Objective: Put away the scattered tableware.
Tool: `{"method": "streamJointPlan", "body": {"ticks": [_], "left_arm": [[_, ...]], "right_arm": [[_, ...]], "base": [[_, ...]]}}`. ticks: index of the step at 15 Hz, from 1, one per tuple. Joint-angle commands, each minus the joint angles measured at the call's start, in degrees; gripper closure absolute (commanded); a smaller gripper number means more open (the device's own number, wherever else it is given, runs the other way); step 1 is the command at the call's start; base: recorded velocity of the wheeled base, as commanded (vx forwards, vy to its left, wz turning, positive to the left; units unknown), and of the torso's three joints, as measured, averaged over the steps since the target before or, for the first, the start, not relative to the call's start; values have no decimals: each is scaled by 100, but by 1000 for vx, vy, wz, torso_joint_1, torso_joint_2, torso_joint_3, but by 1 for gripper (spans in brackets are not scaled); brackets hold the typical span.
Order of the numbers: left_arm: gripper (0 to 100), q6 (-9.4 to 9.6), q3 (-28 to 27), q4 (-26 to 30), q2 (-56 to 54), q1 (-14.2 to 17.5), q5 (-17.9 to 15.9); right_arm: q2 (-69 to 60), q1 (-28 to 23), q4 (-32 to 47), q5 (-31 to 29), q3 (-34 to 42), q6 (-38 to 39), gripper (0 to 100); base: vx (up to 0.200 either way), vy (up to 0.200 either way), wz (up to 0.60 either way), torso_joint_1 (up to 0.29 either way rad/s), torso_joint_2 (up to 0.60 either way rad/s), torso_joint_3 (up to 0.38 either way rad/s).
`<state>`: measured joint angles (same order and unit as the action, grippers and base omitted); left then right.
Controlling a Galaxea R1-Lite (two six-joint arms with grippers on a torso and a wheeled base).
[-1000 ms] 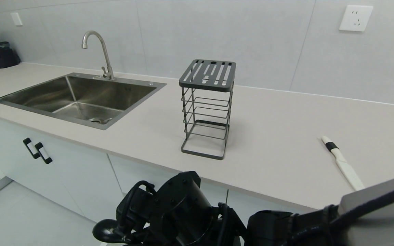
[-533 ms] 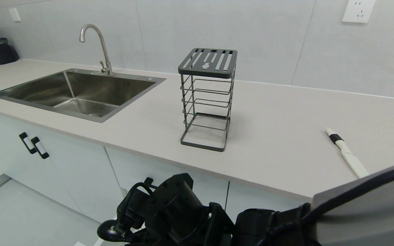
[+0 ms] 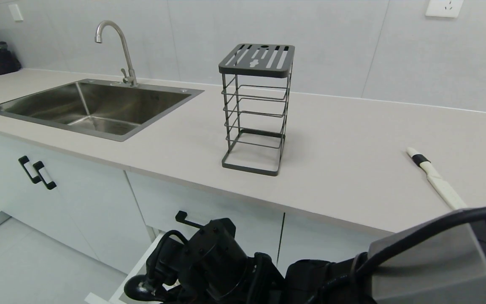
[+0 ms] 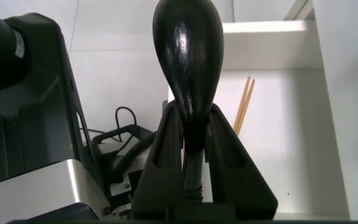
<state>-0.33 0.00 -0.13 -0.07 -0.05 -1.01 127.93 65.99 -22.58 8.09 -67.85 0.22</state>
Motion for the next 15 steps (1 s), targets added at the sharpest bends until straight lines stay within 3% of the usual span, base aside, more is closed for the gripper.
{"method": "streamJointPlan", "body": {"ticks": [1,7,15], "left_arm": [[0,-2,0,-4,7,5,5],[0,-2,0,-4,7,5,-4],[0,-2,0,-4,7,5,5]], "right_arm": [[57,-25,-1,-1,0,-4,100],[364,-209,-1,-10,-44,-259,100],[1111,-438,140,-10,-782,-488,100]], "base": [[0,0,0,-178,354,163],[0,0,0,-33,63,31],[0,0,0,-9,12,5]]}}
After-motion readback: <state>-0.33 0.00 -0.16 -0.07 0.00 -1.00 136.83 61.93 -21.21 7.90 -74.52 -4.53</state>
